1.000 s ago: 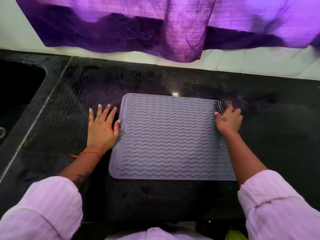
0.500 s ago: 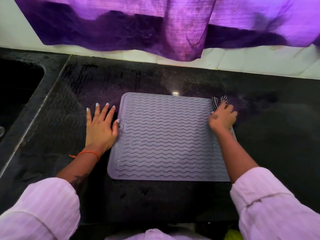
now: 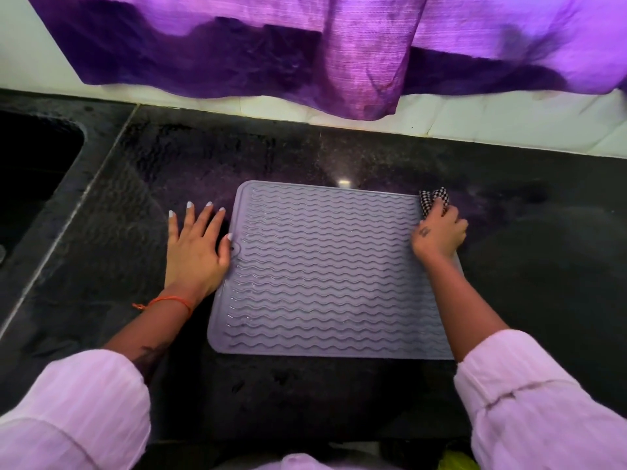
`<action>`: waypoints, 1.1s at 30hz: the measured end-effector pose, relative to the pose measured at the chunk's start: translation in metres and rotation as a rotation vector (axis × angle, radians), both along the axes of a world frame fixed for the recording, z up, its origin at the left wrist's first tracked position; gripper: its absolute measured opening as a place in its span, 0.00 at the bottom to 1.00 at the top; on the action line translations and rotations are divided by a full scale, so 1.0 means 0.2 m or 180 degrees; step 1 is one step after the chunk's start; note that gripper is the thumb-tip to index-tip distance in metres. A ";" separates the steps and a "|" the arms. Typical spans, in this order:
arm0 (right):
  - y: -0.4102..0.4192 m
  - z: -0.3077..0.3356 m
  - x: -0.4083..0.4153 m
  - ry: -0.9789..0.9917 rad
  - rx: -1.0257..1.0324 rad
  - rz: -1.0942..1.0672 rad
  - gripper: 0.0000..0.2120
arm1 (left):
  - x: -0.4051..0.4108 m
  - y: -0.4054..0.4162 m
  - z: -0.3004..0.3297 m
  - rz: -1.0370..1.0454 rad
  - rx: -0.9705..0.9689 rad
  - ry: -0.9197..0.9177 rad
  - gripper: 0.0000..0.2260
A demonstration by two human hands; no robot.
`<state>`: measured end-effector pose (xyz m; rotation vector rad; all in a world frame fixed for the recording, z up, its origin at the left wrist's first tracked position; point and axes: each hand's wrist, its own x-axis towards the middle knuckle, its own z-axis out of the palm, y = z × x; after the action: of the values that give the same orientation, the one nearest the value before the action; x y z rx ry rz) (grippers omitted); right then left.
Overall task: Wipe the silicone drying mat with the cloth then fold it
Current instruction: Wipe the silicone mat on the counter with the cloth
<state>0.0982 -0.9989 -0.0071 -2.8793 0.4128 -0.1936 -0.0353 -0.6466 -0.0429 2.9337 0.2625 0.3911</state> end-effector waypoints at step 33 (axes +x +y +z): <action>0.38 0.05 -0.08 0.0018 0.0947 0.0861 0.27 | 0.01 0.00 0.00 0.0063 -0.0069 0.0021 0.27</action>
<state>0.0816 -0.9237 0.0035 -2.6055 0.0434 -0.0702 -0.0343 -0.6456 -0.0437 2.9136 0.2951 0.3790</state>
